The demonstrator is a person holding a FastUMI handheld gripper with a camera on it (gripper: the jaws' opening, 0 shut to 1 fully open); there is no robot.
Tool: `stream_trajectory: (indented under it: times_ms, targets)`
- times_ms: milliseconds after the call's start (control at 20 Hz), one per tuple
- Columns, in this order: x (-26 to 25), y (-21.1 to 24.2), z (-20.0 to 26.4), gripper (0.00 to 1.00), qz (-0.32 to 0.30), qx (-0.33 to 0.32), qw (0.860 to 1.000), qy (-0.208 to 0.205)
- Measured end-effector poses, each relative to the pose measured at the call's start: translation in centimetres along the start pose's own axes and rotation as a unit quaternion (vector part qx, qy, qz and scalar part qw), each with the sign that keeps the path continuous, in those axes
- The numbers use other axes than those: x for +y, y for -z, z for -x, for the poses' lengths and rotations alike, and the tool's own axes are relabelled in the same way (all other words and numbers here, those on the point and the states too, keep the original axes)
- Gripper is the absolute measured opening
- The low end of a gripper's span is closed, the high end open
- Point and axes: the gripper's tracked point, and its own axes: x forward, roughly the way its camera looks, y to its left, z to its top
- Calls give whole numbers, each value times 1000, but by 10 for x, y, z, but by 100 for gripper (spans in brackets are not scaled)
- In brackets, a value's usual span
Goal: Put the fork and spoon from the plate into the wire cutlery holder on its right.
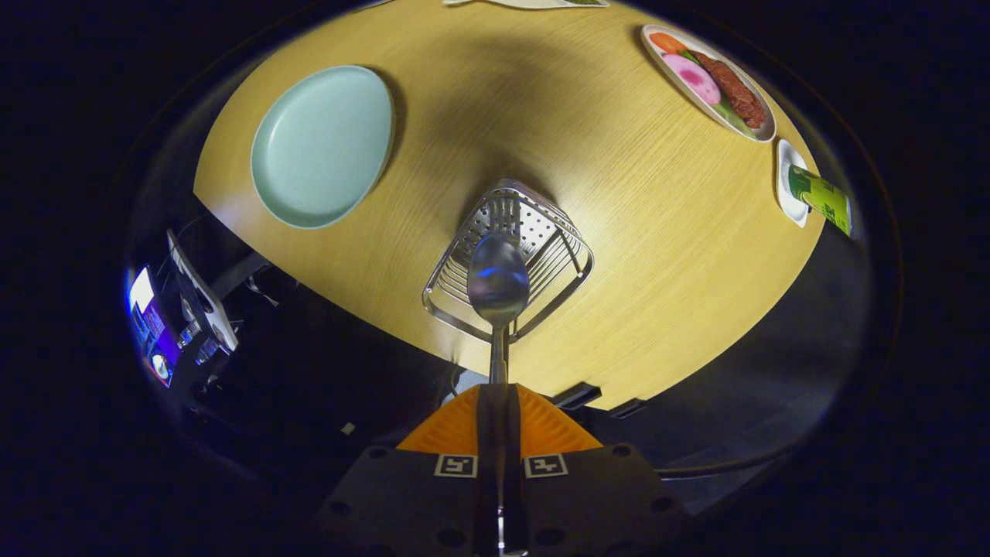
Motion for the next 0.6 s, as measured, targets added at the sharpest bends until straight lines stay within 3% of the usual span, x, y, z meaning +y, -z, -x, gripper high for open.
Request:
stream_trajectory:
  times_ms: [150, 300, 350, 450, 500, 600]
  targets:
    - [1, -8, -7, 9, -4, 14, 1000, 0]
    - [0, -14, -3, 17, 3, 5, 1000, -1]
    - [0, -16, -3, 29, 4, -5, 1000, -3]
    - [1, -16, -2, 77, 2, -34, 999, -12]
    - [2, -16, 0, 87, 0, -54, 998, -17]
    - [3, -12, 8, 93, -5, -99, 995, -32]
